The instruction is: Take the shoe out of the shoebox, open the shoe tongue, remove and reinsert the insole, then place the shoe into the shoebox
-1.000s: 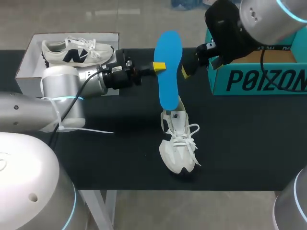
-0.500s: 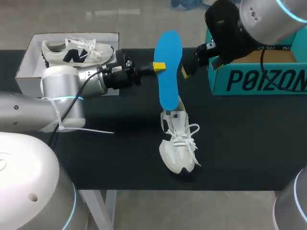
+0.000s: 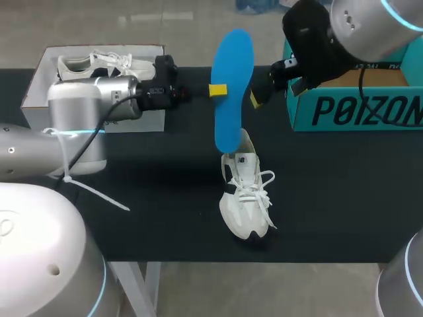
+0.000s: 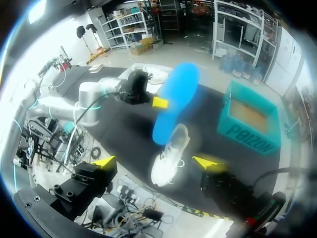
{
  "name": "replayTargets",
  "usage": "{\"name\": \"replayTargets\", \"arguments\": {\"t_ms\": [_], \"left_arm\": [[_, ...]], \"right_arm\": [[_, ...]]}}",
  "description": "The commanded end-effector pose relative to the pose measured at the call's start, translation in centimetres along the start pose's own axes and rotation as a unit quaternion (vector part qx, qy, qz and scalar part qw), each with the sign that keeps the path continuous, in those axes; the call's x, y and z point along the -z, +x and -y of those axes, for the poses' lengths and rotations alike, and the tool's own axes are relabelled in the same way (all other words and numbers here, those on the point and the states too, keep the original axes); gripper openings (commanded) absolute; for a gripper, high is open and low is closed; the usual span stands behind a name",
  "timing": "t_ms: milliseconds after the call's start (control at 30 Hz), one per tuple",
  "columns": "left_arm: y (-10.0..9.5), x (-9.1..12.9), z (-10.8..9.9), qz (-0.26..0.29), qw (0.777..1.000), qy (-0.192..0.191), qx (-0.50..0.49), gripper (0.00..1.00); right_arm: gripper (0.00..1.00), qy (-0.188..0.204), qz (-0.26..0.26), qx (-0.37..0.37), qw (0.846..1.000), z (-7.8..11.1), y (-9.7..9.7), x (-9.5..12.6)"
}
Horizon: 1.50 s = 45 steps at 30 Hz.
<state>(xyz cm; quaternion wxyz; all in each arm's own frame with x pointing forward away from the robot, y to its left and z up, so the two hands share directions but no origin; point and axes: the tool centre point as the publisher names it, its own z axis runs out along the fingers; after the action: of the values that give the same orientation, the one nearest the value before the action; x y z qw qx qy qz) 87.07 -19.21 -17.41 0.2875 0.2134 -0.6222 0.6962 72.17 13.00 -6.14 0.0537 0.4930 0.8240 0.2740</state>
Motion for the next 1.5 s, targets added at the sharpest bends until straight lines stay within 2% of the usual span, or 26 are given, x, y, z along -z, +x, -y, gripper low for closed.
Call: {"name": "replayTargets", "arguments": {"t_ms": [33,300,467,1500], "left_arm": [[1.1,0.7,-0.1,0.021,0.989,-0.054,-0.135,0.0],[1.8,0.7,-1.0,0.033,0.977,-0.071,-0.2,0.0],[2.1,0.4,-1.4,0.031,0.973,-0.054,-0.224,0.0],[2.1,0.4,-1.4,0.031,0.973,-0.054,-0.224,0.0]], "right_arm": [[1.0,0.0,0.0,-0.001,1.0,0.0,0.0,-0.2],[1.0,0.0,0.0,-0.001,1.0,0.0,0.0,-0.2],[1.0,0.0,0.0,-0.001,1.0,0.0,0.0,-0.2],[1.0,0.0,0.0,-0.001,1.0,0.0,0.0,-0.2]]}}
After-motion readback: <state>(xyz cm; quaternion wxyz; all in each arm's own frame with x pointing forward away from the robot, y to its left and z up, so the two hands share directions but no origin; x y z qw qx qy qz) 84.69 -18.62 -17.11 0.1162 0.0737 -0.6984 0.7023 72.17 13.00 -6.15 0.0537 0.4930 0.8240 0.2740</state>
